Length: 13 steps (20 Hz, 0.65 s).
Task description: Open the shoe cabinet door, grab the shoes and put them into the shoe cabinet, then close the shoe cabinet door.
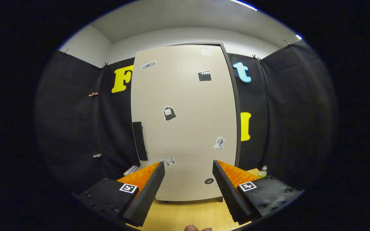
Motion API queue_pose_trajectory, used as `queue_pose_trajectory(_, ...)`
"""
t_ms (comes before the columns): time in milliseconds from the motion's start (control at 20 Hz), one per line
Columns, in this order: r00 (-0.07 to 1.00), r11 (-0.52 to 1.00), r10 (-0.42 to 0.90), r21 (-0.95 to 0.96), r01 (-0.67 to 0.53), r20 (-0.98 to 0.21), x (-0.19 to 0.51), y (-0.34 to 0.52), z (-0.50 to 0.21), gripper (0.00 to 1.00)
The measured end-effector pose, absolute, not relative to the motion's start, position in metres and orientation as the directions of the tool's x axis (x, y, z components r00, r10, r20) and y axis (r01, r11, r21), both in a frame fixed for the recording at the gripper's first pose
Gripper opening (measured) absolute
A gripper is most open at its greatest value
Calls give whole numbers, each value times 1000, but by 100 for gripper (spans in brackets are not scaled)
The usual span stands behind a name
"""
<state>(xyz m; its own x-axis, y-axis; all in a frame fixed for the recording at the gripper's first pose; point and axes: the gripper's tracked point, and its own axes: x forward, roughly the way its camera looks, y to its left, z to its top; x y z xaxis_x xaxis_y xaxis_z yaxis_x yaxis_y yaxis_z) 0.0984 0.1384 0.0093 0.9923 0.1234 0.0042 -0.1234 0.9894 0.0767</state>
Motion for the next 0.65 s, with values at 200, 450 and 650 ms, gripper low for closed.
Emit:
queue_pose_trajectory(200,993,990,121,77,-121,1,98,137,8,98)
queue_pose_trajectory(450,992,991,123,60,-123,11,98,135,11,98)
queue_pose_trajectory(650,993,991,119,62,-120,13,99,132,11,98)
